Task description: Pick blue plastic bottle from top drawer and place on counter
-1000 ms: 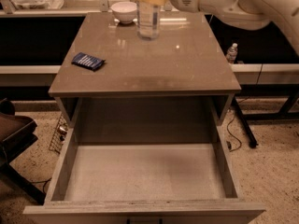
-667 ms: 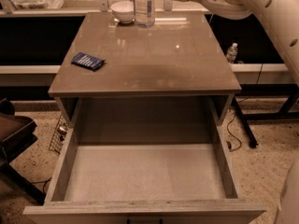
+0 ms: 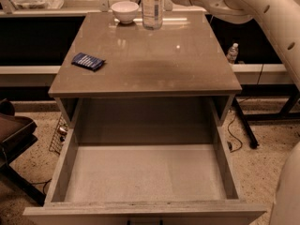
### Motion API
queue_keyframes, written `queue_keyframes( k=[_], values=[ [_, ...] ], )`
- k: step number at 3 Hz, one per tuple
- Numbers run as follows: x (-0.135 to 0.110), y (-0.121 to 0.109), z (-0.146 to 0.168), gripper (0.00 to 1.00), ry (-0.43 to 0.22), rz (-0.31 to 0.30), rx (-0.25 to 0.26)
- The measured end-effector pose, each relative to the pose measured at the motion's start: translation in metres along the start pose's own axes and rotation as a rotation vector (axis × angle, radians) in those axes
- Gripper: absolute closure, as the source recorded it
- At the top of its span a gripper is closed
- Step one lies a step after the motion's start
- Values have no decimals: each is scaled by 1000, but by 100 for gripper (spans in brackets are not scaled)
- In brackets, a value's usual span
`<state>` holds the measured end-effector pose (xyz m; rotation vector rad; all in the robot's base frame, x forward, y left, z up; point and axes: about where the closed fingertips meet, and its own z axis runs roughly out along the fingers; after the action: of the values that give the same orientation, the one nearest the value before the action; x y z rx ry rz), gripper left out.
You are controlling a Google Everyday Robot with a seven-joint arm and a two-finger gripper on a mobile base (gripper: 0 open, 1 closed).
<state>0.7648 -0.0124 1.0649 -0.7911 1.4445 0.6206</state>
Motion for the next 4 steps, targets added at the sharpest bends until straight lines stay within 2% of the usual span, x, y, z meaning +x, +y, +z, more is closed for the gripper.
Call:
queue_keyframes(
  k=[1, 2, 3, 4],
  values=[
    [10, -5, -6, 100, 6, 14, 45],
    [57, -38, -50, 100, 74, 64, 262],
    [84, -55, -73, 100, 107, 82, 367],
    [116, -76, -92, 100, 77, 104, 451]
  ],
)
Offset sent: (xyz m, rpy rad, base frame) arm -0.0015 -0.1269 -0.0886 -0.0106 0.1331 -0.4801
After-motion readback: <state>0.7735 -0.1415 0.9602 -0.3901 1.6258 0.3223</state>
